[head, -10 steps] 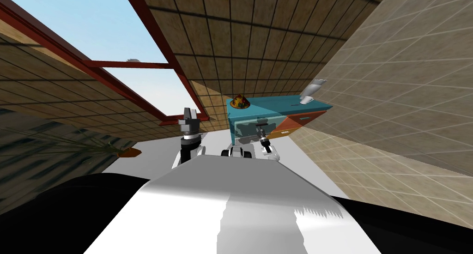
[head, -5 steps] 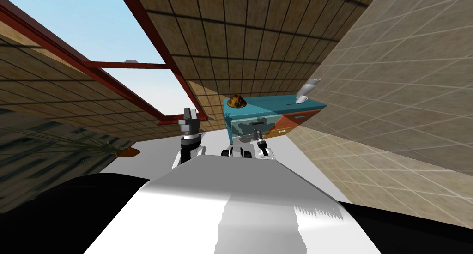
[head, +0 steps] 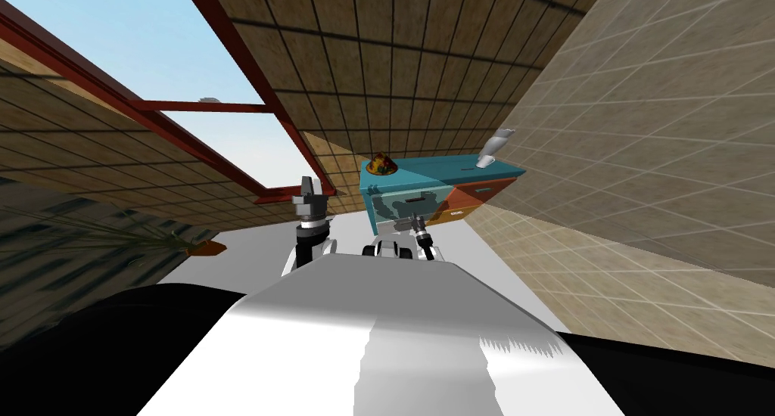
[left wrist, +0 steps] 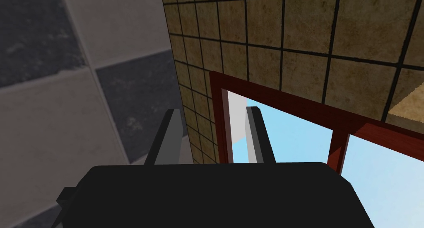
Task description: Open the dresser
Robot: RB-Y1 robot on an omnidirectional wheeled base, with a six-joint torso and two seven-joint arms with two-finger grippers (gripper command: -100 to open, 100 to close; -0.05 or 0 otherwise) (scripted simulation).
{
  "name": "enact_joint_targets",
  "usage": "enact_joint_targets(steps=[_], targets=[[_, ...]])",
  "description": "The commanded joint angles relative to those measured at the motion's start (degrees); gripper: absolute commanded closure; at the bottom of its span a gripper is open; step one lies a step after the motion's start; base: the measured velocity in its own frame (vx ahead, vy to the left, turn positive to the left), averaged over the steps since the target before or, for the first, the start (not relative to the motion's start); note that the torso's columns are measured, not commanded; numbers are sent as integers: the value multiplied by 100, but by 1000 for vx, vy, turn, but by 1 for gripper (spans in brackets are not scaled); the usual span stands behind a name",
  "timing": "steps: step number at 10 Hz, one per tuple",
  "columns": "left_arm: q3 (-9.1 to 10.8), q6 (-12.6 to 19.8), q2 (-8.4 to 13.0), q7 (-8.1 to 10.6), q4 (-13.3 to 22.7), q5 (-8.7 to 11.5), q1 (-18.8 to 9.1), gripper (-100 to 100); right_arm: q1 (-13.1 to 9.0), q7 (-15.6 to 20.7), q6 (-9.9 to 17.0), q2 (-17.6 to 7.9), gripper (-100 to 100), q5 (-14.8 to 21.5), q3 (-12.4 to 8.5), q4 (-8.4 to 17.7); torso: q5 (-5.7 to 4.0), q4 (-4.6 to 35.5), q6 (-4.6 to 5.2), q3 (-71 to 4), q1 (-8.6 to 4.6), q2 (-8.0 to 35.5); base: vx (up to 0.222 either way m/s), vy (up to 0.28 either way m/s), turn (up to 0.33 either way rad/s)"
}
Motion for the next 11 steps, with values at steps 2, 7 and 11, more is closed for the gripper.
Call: enact_joint_targets(steps=[2, 7, 11], targets=[[-1, 0, -1, 0, 0, 0, 0, 0, 1, 4, 28, -449, -100, 2, 8, -17, 5, -3, 1, -6, 15, -9, 3, -2, 2], [-1, 0, -1, 0, 0, 0, 1, 0, -42, -47, 105, -1076, -100, 6, 9, -26, -2, 1, 0, 2, -4, 3, 18, 9, 4], [-1, -1, -1, 0, -1, 0, 2, 0, -241, -142, 447, -864, -100, 66, 9, -158, 2, -5, 1, -10, 5, -16, 115, 47, 27]])
